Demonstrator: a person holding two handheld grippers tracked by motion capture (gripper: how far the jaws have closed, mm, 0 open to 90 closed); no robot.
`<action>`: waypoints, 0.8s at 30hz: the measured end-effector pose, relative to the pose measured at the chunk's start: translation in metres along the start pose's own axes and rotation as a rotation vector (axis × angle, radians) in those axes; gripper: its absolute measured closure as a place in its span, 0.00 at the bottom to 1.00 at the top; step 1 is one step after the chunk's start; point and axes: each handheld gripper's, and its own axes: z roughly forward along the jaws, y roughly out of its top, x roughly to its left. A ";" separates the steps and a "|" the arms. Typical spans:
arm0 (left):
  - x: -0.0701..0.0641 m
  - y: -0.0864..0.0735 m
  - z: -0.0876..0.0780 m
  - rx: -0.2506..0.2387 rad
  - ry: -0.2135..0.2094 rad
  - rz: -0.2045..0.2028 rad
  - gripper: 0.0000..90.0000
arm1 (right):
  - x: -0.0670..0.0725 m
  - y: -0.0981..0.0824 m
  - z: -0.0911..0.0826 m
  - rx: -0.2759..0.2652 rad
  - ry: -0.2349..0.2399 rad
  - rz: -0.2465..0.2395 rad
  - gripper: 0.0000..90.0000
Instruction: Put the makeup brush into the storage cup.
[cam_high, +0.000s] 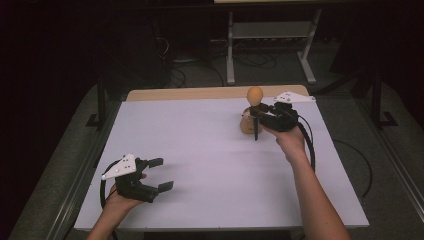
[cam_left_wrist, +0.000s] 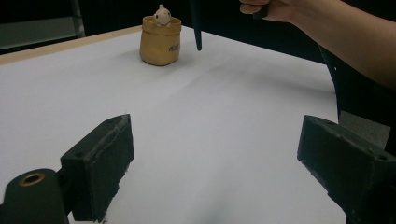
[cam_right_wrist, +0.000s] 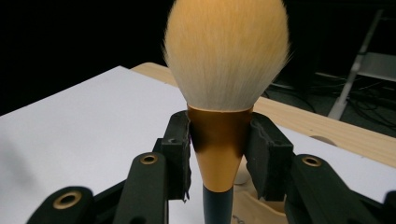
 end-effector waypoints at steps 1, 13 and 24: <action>0.000 0.000 0.000 0.000 0.000 0.000 0.11 | 0.000 0.000 0.000 -0.003 -0.002 -0.001 0.68; 0.000 0.000 0.000 -0.001 0.000 0.000 0.11 | -0.003 0.003 -0.001 -0.049 -0.035 0.002 0.68; 0.000 0.001 -0.001 -0.012 0.004 -0.007 0.11 | -0.008 0.008 0.000 -0.092 -0.060 0.026 0.68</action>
